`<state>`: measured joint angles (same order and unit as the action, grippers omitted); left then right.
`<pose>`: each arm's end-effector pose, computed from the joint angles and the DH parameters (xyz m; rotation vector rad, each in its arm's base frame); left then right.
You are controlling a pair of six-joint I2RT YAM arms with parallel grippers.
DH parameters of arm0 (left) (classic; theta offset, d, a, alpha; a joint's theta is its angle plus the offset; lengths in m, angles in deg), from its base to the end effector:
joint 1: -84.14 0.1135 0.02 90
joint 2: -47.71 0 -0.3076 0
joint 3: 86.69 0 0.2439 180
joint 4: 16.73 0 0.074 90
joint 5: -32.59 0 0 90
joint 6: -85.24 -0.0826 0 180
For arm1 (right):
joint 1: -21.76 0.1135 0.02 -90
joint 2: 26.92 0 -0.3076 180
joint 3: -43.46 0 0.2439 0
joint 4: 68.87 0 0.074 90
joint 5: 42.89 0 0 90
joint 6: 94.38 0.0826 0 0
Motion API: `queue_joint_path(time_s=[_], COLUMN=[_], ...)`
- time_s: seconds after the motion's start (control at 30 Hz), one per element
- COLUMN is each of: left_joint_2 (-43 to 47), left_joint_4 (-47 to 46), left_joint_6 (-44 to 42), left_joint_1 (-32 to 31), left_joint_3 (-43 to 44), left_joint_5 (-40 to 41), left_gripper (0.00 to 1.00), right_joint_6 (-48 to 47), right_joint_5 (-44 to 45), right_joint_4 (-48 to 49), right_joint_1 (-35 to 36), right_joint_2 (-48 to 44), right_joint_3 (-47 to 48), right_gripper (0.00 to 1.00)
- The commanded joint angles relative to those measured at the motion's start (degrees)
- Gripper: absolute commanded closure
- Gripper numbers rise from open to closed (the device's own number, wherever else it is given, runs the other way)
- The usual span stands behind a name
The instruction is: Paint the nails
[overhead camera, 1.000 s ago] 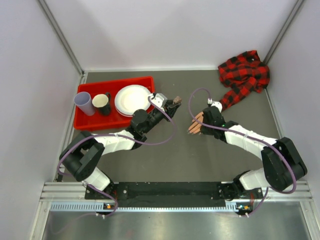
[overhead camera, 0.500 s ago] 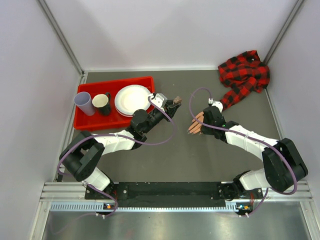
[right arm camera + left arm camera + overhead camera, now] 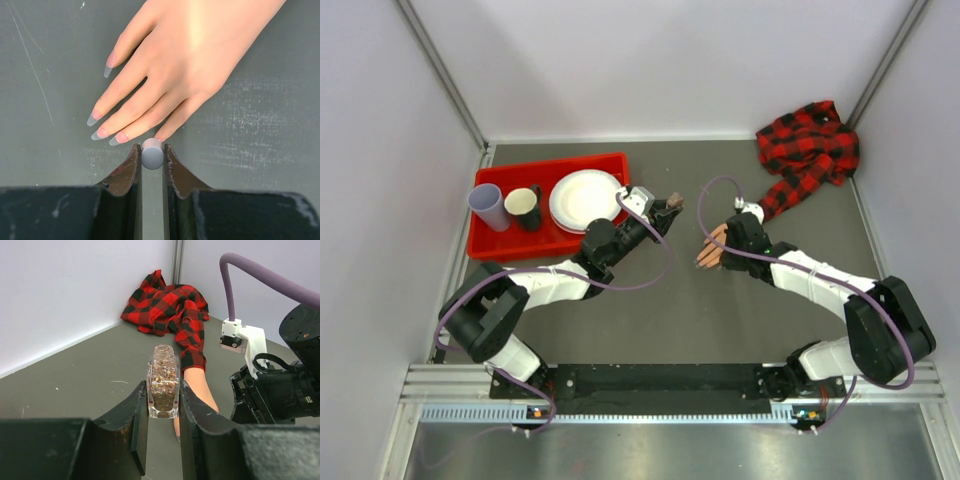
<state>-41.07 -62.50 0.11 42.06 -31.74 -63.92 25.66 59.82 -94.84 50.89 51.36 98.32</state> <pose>0.2674 -0.2541 0.3175 0.5405 1.2974 -0.7621 0.2551 0.1214 0.2004 0.1186 2.4122 0.2071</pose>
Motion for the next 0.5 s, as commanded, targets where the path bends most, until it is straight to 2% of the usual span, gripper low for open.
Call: queue_joint_path(time_s=[0.0, 0.3, 0.47], left_joint_2=[0.4, 0.4, 0.4], left_joint_4=[-4.3, -4.3, -4.3], left_joint_6=[0.9, 0.9, 0.9], left_joint_1=[0.2, 0.2, 0.2], left_joint_3=[0.4, 0.4, 0.4], left_joint_5=[-0.6, -0.6, -0.6], left_gripper=[1.00, 1.00, 1.00], right_joint_6=[-0.9, -0.8, 0.1], right_joint_5=[-0.9, -0.9, 2.1], right_joint_4=[0.7, 0.8, 0.2], right_joint_1=[0.5, 0.6, 0.6], right_joint_2=[-0.4, -1.3, -2.7], right_joint_3=[1.9, 1.1, 1.0], right_gripper=[1.00, 1.00, 1.00])
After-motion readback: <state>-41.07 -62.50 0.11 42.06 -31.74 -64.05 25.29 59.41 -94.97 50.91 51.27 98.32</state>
